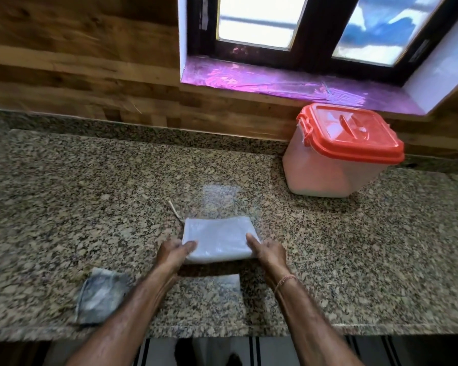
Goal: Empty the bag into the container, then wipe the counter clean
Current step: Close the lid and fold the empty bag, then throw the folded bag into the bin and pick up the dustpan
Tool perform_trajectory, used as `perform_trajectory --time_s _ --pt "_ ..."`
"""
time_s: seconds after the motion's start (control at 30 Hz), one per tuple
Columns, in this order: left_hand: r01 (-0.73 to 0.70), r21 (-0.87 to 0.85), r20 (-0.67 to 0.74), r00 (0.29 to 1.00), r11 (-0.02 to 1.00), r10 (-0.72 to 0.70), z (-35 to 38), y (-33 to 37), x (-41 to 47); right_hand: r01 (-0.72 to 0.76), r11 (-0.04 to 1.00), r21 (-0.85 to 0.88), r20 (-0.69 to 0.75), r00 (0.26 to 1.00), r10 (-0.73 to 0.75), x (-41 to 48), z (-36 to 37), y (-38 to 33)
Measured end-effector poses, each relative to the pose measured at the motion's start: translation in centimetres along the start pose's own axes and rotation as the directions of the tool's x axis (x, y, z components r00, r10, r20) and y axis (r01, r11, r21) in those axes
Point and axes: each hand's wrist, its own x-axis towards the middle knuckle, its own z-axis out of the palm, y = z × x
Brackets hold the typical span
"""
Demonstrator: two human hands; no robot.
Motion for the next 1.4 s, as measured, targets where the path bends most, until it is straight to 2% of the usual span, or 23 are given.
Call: perform_trajectory --time_s 0.07,0.17,0.23,0.33,0.37,0.47,0.6,0.8,0.9,0.97,1.1,1.23,1.3,1.4 --pt "0.036 0.004 -0.037 0.999 0.999 -0.036 -0.1 -1.6 0.0 -0.021 0.999 -0.041 -0.009 1.0 0.02 0.2 0.5 1.8" --pt "0.002 0.012 -0.107 0.994 1.0 -0.001 0.3 -2.1 -0.8 -0.039 0.999 0.03 0.069 0.997 0.037 0.3 0.7 2.9" --pt "0.03 0.005 -0.042 0.999 1.0 -0.03 0.7 -1.8 -1.5 -0.065 0.998 -0.022 0.111 0.992 0.067 0.4 0.7 3.4" --pt "0.123 0.008 0.124 0.985 0.992 -0.123 0.8 -1.9 -2.1 -0.027 0.988 -0.152 0.095 0.995 0.042 0.7 0.5 4.8" --pt "0.133 0.001 0.154 0.979 0.991 -0.132 0.8 -2.1 -2.3 -0.016 0.989 -0.144 0.105 0.994 0.031 0.7 0.3 5.2" --pt "0.076 -0.068 0.13 0.989 0.995 -0.067 0.2 -1.8 -4.0 0.017 0.999 -0.045 0.166 0.986 -0.009 -0.1 -0.6 4.6" --pt "-0.029 -0.22 0.007 0.999 0.975 0.032 -2.0 -0.1 -7.5 0.137 0.985 0.101 0.297 0.941 -0.162 -2.2 -1.3 0.6" --pt "-0.208 -0.412 -0.267 0.958 0.887 0.101 -7.0 -2.0 -16.6 0.323 0.93 0.175 0.49 0.79 -0.367 -8.4 1.3 -2.0" --pt "-0.289 -0.501 -0.404 0.912 0.816 0.074 -10.6 -6.1 -21.8 0.35 0.925 0.149 0.634 0.684 -0.361 -13.0 4.6 -1.0" --pt "-0.357 -0.517 -0.522 0.852 0.778 0.044 -13.7 -10.1 -25.5 0.414 0.905 0.098 0.732 0.586 -0.347 -17.0 7.6 0.3" --pt "-0.436 -0.55 -0.694 0.713 0.713 -0.1 -18.9 -18.4 -32.6 0.603 0.798 0.021 0.866 0.388 -0.316 -25.1 13.2 4.5" --pt "-0.461 -0.6 -0.748 0.613 0.655 -0.254 -22.6 -26.9 -37.3 0.741 0.67 -0.035 0.932 0.267 -0.246 -32.0 18.0 9.5" --pt "-0.458 -0.652 -0.732 0.589 0.605 -0.343 -23.7 -30.8 -39.0 0.782 0.621 -0.055 0.948 0.235 -0.213 -34.7 20.3 12.2" --pt "-0.457 -0.703 -0.709 0.507 0.545 -0.49 -25.8 -36.7 -41.1 0.837 0.539 -0.096 0.971 0.198 -0.134 -38.8 23.8 16.9"
